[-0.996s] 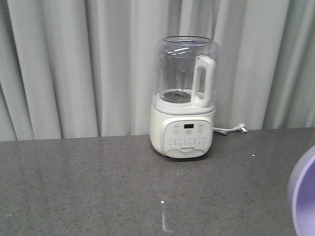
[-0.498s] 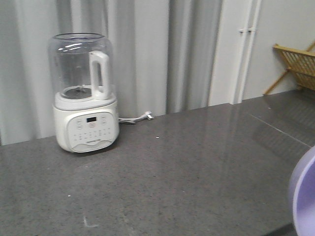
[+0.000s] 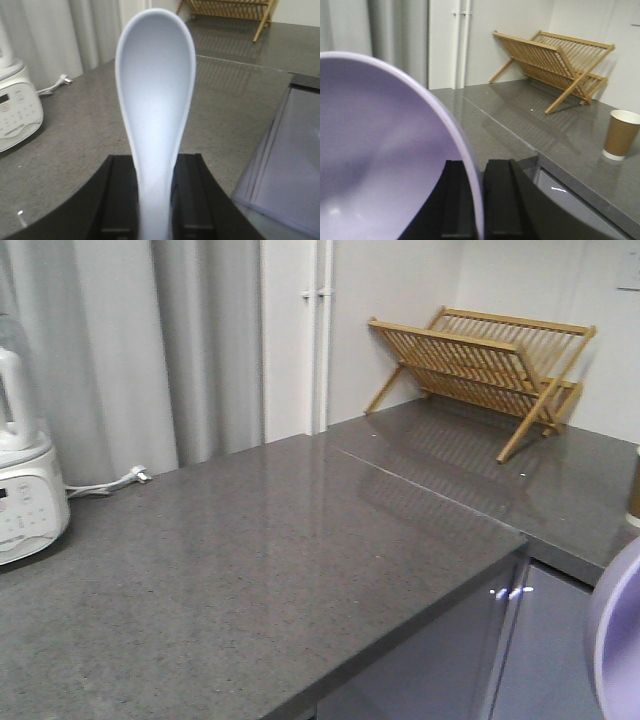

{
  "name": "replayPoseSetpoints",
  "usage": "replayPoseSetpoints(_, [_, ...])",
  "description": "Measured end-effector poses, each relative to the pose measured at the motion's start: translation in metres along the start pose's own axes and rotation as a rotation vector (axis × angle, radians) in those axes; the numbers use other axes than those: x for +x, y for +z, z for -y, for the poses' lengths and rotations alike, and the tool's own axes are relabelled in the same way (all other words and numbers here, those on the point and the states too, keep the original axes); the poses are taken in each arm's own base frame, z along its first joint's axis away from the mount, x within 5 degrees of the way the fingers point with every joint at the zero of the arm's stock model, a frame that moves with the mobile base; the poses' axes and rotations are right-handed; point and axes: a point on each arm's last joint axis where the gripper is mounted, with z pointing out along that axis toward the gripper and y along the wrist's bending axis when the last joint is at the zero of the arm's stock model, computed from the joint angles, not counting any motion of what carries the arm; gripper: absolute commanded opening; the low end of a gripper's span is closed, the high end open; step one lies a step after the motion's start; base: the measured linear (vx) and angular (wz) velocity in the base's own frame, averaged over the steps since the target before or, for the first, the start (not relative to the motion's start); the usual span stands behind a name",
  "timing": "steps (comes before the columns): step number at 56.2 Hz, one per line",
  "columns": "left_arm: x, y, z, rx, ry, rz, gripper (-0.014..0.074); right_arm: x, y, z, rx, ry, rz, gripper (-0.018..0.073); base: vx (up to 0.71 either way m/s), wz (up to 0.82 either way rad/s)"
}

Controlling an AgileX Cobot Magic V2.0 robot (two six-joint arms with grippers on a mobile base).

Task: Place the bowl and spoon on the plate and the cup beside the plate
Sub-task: 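Drive the base holding spoon and bowl to the blue plate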

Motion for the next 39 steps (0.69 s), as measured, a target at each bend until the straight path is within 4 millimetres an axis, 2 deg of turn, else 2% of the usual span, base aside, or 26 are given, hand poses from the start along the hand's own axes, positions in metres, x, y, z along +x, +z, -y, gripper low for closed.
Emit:
replayPoseSetpoints(21, [0.0000,0.0000,0.0000,0.000,0.000,0.000,0.0000,0.0000,0.0000,0.0000,0.000,0.001,0.000,-0.0008,-0.02,-0.54])
replayPoseSetpoints(39, [0.0000,0.0000,0.0000,0.000,0.000,0.000,0.0000,0.0000,0.0000,-0.0001,-0.001,0.002,0.001,-0.0008,0.13,-0.60])
